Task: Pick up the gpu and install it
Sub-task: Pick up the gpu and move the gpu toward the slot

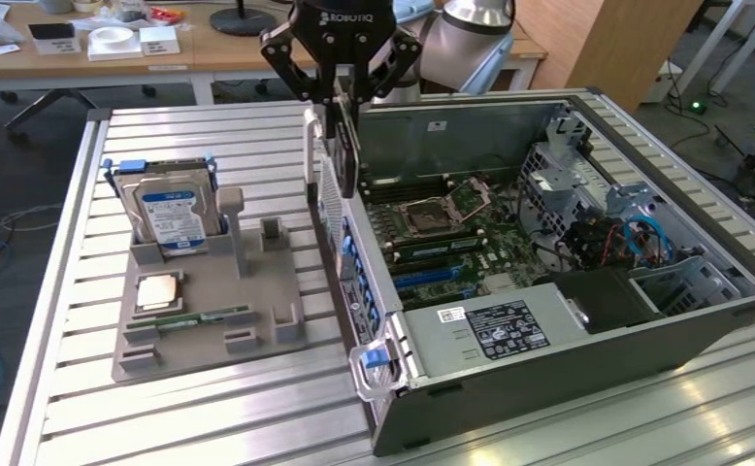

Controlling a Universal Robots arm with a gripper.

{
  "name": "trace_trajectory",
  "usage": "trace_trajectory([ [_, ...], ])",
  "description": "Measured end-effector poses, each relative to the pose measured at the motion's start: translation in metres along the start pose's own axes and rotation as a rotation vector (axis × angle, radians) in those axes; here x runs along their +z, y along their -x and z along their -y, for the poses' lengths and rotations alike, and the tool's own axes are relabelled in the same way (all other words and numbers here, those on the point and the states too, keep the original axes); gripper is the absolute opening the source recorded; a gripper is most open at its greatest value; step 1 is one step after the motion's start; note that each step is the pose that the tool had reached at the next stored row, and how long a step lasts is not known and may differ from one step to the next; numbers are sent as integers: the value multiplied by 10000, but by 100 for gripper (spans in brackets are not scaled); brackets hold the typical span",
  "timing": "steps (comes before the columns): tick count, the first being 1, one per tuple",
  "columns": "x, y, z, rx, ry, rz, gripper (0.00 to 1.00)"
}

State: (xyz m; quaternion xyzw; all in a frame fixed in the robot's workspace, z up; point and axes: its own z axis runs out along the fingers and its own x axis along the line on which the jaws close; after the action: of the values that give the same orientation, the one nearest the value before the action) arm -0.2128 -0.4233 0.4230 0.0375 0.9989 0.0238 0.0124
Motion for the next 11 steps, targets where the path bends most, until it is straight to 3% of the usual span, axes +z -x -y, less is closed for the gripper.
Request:
trace_trajectory([
  [11, 6, 179, -21, 0, 1, 0, 27],
])
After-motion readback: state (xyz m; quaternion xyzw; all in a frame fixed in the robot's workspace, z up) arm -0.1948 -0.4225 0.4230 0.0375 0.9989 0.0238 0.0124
